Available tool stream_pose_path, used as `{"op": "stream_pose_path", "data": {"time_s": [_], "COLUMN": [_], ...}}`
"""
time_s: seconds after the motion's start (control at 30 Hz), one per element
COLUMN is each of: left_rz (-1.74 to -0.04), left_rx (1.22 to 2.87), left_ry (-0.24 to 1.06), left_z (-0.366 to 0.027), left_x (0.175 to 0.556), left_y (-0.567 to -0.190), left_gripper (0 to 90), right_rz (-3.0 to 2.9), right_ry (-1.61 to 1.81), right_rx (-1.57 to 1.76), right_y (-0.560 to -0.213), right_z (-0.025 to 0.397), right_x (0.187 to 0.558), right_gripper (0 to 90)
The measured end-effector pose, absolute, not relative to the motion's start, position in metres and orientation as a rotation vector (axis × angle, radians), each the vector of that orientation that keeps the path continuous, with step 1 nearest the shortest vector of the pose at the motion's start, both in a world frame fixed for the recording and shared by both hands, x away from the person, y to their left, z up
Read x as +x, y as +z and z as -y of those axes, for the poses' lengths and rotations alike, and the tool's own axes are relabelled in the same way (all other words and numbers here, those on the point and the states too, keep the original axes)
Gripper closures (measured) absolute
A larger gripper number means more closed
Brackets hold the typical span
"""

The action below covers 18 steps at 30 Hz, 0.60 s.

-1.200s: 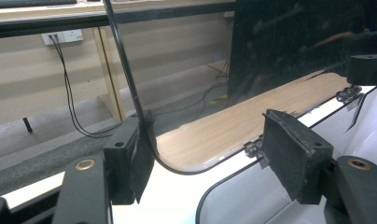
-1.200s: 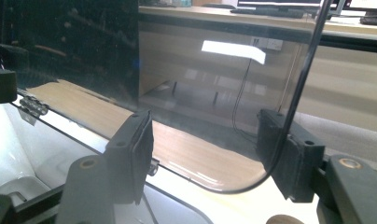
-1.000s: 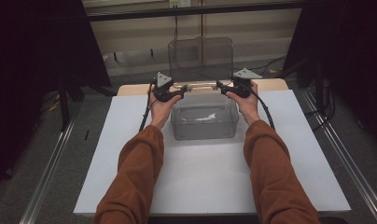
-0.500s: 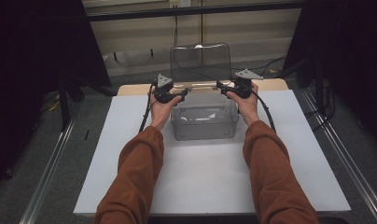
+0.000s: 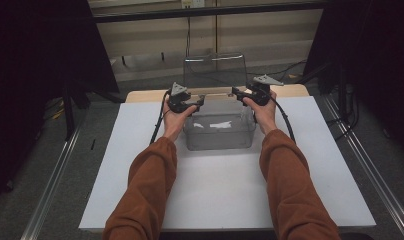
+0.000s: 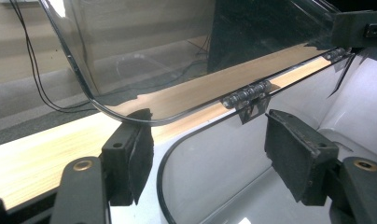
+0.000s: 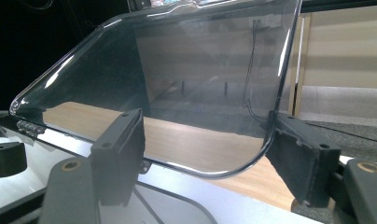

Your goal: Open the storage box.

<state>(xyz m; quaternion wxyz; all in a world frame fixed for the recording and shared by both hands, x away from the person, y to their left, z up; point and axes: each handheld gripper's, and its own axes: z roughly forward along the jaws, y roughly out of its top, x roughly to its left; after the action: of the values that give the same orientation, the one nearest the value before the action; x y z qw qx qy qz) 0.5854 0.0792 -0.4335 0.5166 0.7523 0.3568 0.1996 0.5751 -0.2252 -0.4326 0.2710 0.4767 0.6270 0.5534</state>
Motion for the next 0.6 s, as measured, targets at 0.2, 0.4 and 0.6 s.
{"op": "stream_pose_path", "data": {"time_s": [0.2, 0.4, 0.6], "left_rz": [-0.858, -0.959, -0.923], "left_rx": [1.819, 1.775, 1.827], "left_ry": [0.489, 0.321, 0.391], "left_z": [-0.079, -0.0831, -0.0795], "left_x": [0.5846, 0.5873, 0.5839], "left_y": [-0.4336, -0.4371, -0.4342], "left_gripper": [31.8, 32.3, 32.2], "right_rz": [-1.672, -1.701, -1.68], "right_ry": [1.514, 1.511, 1.478], "right_rx": [1.332, 1.255, 1.272], "right_y": [-0.4343, -0.4326, -0.4325], "right_z": [0.226, 0.2221, 0.2224], "right_x": [0.5757, 0.5738, 0.573], "right_gripper": [26.6, 38.0, 30.1]}}
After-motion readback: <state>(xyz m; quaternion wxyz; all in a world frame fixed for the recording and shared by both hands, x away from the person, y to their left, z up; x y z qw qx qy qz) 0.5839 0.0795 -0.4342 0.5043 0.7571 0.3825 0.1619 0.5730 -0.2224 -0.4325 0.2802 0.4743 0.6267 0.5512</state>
